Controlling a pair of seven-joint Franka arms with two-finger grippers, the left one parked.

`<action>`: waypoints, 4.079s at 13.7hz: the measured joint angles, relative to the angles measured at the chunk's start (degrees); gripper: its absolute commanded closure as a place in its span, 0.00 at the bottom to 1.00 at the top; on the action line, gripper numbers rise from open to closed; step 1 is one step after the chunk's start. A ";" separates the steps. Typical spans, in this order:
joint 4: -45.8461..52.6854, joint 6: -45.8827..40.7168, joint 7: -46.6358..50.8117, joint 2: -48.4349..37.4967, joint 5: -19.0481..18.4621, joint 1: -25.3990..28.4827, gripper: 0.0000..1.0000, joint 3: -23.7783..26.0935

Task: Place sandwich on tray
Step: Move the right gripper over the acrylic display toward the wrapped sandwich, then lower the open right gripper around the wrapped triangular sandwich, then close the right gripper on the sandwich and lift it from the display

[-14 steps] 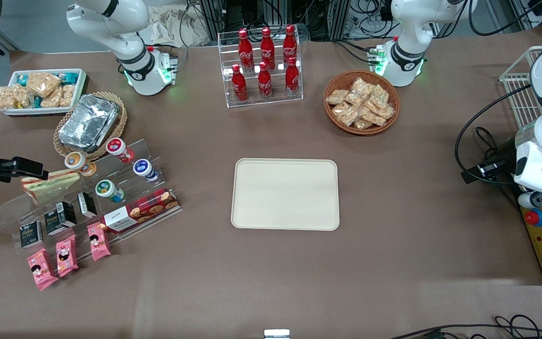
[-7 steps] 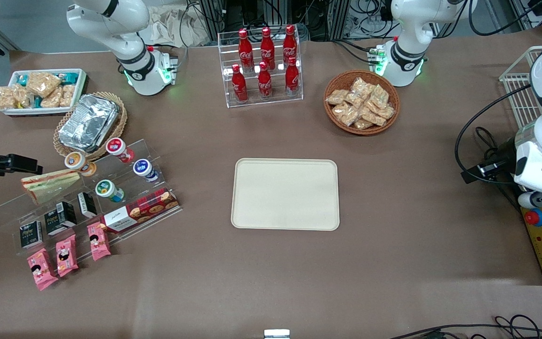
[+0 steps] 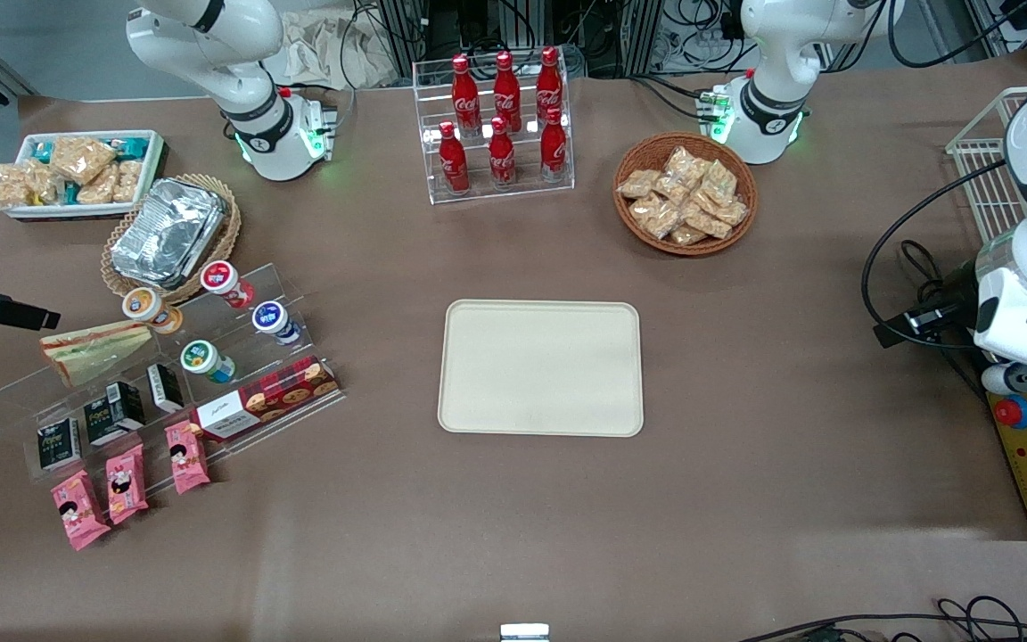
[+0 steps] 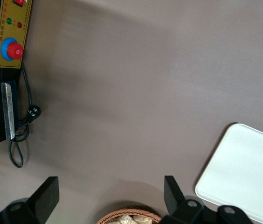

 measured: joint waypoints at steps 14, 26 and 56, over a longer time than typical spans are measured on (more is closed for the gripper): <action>-3.44 7.79 14.60 2.43 -2.53 -2.70 0.00 -0.41; -10.45 15.34 16.07 5.37 -1.75 -6.62 0.00 -0.45; -20.35 28.27 11.33 6.12 5.08 -10.46 0.63 0.11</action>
